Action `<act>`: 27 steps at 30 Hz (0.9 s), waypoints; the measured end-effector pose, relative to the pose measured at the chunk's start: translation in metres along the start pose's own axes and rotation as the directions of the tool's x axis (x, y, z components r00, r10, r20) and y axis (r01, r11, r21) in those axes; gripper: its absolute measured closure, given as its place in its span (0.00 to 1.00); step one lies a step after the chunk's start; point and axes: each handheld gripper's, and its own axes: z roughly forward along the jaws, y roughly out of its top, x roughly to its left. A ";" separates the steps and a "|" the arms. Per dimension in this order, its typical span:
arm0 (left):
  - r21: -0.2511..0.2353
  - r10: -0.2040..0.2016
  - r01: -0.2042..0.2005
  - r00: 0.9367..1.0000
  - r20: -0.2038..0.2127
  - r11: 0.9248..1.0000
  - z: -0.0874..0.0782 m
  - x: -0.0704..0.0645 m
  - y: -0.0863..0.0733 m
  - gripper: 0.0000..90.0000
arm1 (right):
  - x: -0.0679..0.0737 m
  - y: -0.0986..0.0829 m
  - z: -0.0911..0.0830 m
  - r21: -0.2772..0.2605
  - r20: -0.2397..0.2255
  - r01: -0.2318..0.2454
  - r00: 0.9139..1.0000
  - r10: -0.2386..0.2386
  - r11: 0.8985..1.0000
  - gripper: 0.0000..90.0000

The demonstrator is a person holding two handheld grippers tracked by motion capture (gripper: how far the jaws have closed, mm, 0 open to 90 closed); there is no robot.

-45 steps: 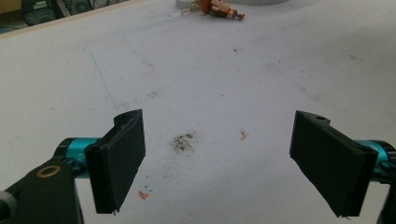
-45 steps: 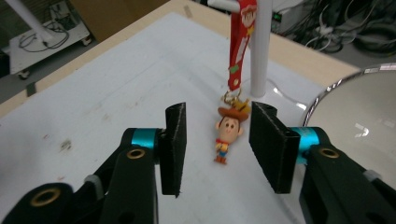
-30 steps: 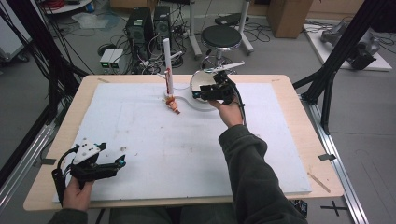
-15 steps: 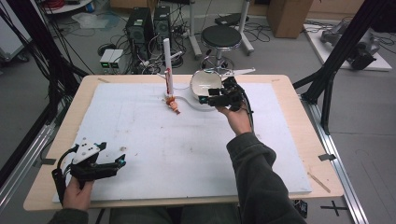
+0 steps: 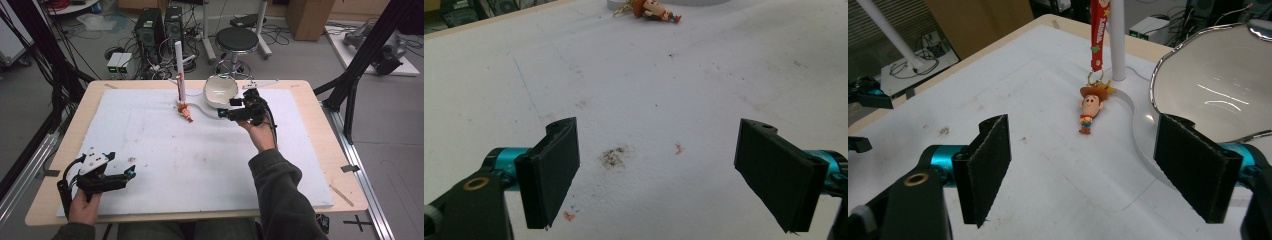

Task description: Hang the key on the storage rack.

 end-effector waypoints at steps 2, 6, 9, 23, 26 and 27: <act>0.000 0.000 0.000 1.000 -0.001 1.000 0.000 0.000 0.000 0.21 | 0.001 -0.002 -0.002 0.007 0.009 0.000 1.000 0.000 1.000 0.21; 0.000 -0.001 0.001 1.000 -0.006 1.000 0.000 0.000 0.000 0.21 | 0.001 -0.004 -0.006 0.003 0.008 0.006 1.000 -0.007 1.000 0.19; -0.002 -0.004 0.004 1.000 -0.010 1.000 0.000 0.000 0.000 0.21 | 0.002 -0.007 -0.009 -0.003 0.011 0.007 1.000 -0.007 1.000 0.18; 0.003 -0.002 0.002 1.000 -0.009 1.000 0.000 0.000 0.000 0.21 | 0.000 -0.020 -0.023 -0.002 0.041 0.015 0.999 -0.015 1.000 0.14; 0.002 -0.004 0.004 1.000 -0.008 1.000 0.000 0.000 0.000 0.21 | 0.001 -0.023 -0.026 -0.004 0.043 0.013 0.999 -0.013 1.000 0.13; 0.000 -0.006 0.006 1.000 -0.008 1.000 0.000 0.000 0.000 0.21 | 0.001 -0.025 -0.027 -0.001 0.044 0.010 0.999 -0.010 1.000 0.13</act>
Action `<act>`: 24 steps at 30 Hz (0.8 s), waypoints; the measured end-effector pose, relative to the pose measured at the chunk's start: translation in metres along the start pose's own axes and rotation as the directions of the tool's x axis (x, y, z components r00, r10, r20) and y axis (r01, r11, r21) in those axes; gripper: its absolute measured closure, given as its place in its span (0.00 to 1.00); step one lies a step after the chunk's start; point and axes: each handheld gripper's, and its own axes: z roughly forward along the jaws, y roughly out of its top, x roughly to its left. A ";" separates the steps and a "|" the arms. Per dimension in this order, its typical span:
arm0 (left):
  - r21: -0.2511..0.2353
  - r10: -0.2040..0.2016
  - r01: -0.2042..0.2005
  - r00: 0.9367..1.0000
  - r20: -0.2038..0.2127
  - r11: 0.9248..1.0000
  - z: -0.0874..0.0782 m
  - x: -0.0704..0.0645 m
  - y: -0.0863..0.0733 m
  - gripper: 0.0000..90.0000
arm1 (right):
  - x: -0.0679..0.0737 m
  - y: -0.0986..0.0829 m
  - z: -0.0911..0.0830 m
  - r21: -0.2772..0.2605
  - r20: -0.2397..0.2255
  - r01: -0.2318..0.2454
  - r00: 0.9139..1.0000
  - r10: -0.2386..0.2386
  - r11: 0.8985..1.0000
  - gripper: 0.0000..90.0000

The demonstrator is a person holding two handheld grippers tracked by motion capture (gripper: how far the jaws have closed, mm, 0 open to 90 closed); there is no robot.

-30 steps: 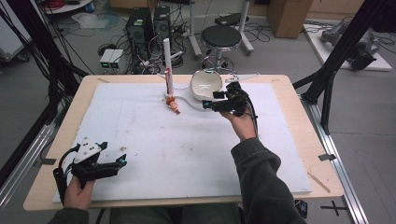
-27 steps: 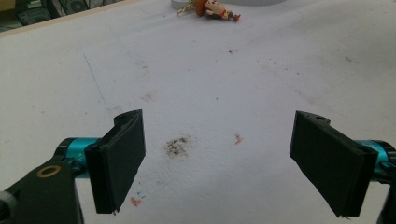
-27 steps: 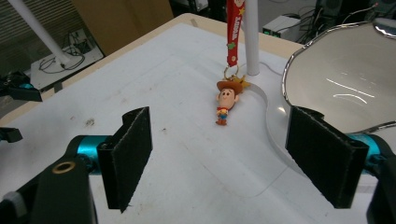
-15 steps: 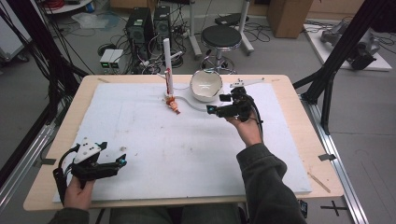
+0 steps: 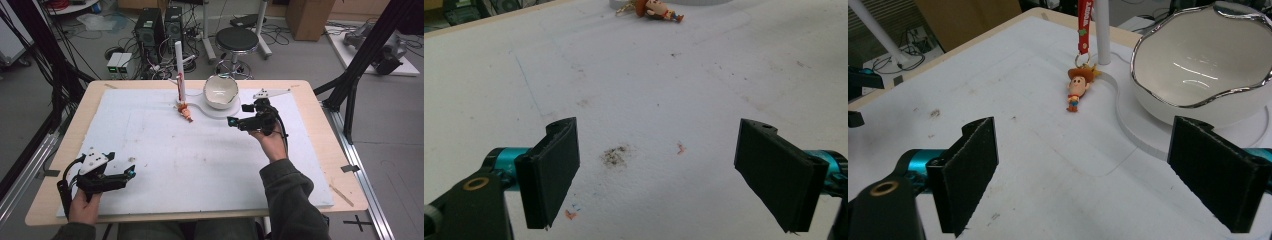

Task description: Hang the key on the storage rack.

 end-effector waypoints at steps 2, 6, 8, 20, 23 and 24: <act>0.000 0.000 0.000 1.000 0.000 1.000 0.000 0.000 0.000 0.21 | 0.001 -0.002 -0.002 -0.004 -0.001 0.001 1.000 -0.001 1.000 0.13; 0.000 -0.006 0.006 1.000 -0.002 1.000 0.000 0.000 0.000 0.21 | 0.001 -0.006 -0.005 0.001 -0.003 0.019 1.000 -0.019 1.000 0.13; 0.001 -0.003 0.003 1.000 -0.005 1.000 0.000 0.001 0.000 0.21 | 0.001 -0.008 -0.008 -0.002 -0.003 0.029 1.000 -0.029 1.000 0.13; -0.002 -0.010 0.010 1.000 -0.001 1.000 0.000 0.001 0.000 0.21 | 0.002 -0.016 -0.021 -0.002 0.012 0.035 0.999 -0.035 0.999 0.13; -0.002 -0.009 0.009 1.000 0.001 1.000 0.000 0.001 0.000 0.21 | 0.002 -0.019 -0.024 -0.011 0.018 0.039 0.999 -0.039 0.999 0.13; -0.001 -0.010 0.010 1.000 0.001 1.000 0.000 0.001 0.000 0.21 | 0.002 -0.020 -0.024 -0.013 0.017 0.042 0.999 -0.041 0.999 0.13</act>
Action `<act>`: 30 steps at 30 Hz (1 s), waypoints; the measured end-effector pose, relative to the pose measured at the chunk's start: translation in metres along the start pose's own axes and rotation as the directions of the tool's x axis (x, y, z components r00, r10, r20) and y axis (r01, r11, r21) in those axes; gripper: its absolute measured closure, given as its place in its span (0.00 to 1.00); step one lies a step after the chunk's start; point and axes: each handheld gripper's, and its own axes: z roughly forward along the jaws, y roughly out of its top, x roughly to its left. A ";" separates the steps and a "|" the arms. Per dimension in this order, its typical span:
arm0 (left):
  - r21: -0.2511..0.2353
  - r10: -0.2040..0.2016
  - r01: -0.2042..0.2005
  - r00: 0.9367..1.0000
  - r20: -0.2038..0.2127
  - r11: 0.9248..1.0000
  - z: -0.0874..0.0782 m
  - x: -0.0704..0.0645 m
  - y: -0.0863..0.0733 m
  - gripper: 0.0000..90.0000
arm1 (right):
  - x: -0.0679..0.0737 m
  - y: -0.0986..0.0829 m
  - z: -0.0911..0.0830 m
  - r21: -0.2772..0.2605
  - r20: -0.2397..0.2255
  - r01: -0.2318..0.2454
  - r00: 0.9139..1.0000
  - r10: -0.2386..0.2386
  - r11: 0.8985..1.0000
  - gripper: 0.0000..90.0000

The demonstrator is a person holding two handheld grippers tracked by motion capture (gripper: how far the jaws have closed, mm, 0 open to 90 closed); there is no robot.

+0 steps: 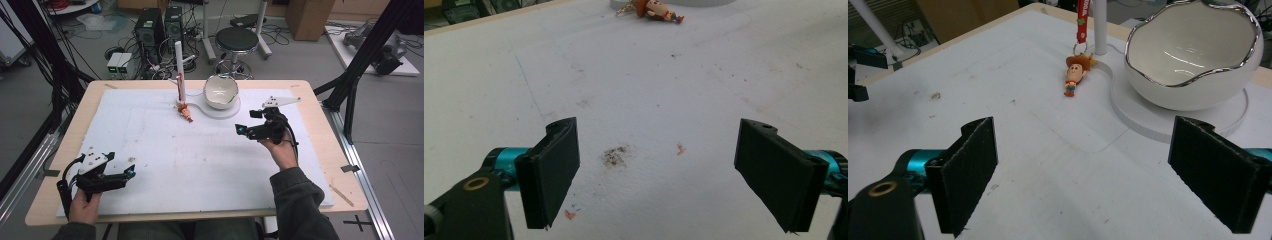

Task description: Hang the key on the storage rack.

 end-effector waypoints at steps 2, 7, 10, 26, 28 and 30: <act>-0.001 -0.005 0.005 1.000 0.002 1.000 0.000 0.000 0.000 0.21 | 0.001 -0.003 -0.002 0.003 0.003 -0.008 1.000 0.008 1.000 0.13; 0.000 -0.002 0.002 1.000 0.002 1.000 0.000 0.000 0.000 0.21 | 0.000 -0.010 -0.004 -0.004 0.010 -0.006 1.000 0.006 1.000 0.13; 0.001 -0.004 0.004 1.000 0.004 1.000 0.000 0.000 0.000 0.21 | 0.000 -0.011 -0.005 0.014 0.010 -0.014 1.000 0.014 1.000 0.13; -0.001 -0.008 0.008 1.000 0.005 1.000 0.000 0.000 0.000 0.21 | 0.003 -0.024 -0.016 0.017 0.029 0.005 1.000 -0.006 1.000 0.13; -0.002 -0.011 0.011 1.000 0.006 1.000 0.001 0.000 0.000 0.21 | 0.003 -0.028 -0.018 0.016 0.032 -0.004 0.999 0.004 1.000 0.13; 0.000 -0.010 0.010 1.000 0.007 1.000 0.000 0.000 0.000 0.21 | 0.002 -0.031 -0.019 0.017 0.035 -0.003 0.999 0.003 1.000 0.13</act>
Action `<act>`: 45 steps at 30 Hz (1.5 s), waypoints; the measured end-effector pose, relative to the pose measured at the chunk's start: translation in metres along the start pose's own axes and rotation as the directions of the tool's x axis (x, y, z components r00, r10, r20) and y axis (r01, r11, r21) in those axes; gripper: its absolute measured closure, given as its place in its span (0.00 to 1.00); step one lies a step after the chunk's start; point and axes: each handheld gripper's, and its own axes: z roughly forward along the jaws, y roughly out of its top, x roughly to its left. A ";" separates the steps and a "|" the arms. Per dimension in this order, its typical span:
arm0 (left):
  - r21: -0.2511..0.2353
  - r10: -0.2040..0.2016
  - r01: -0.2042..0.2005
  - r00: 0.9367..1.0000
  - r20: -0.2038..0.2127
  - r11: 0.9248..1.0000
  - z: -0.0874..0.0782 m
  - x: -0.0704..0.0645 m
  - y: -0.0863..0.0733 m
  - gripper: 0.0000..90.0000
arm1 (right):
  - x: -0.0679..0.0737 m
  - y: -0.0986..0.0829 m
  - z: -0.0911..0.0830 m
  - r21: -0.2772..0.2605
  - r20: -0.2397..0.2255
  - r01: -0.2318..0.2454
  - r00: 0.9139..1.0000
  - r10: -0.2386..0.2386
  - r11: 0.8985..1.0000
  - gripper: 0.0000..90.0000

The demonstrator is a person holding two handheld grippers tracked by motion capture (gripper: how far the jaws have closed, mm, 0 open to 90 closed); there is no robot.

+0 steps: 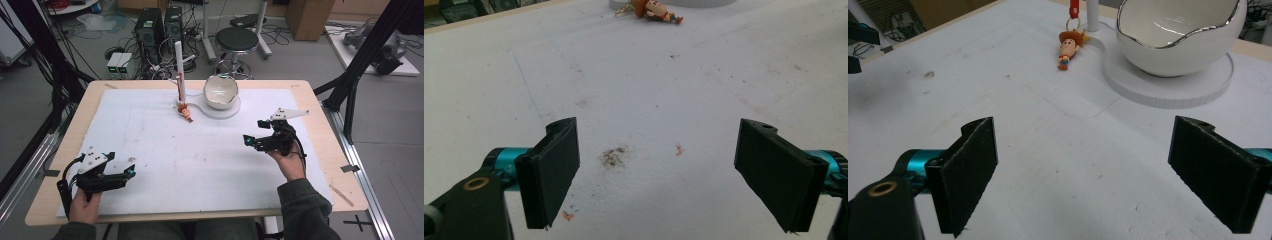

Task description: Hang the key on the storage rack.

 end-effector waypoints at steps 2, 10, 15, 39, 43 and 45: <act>-0.002 -0.001 0.001 1.000 0.000 1.000 0.000 0.000 0.000 0.21 | 0.000 -0.003 -0.002 0.002 -0.006 -0.014 1.000 0.014 1.000 0.13; -0.004 -0.004 0.004 1.000 0.002 1.000 0.000 0.000 0.000 0.21 | 0.003 -0.011 -0.008 -0.001 0.004 -0.010 1.000 0.010 1.000 0.13; -0.002 -0.002 0.002 1.000 0.007 1.000 0.000 0.000 0.000 0.21 | 0.003 -0.018 -0.011 0.007 0.013 0.001 1.000 -0.001 1.000 0.13; 0.004 -0.002 0.002 0.999 0.036 1.000 0.001 0.000 -0.001 0.21 | 0.007 -0.044 -0.028 -0.001 0.029 -0.019 0.999 0.019 1.000 0.13; 0.002 -0.003 0.003 0.999 0.037 1.000 0.001 -0.001 -0.001 0.21 | 0.007 -0.049 -0.030 -0.005 0.029 -0.017 0.999 0.017 1.000 0.13; 0.003 -0.003 0.003 0.999 0.038 1.000 0.001 -0.001 -0.001 0.21 | 0.007 -0.052 -0.032 -0.002 0.030 -0.028 0.999 0.028 1.000 0.13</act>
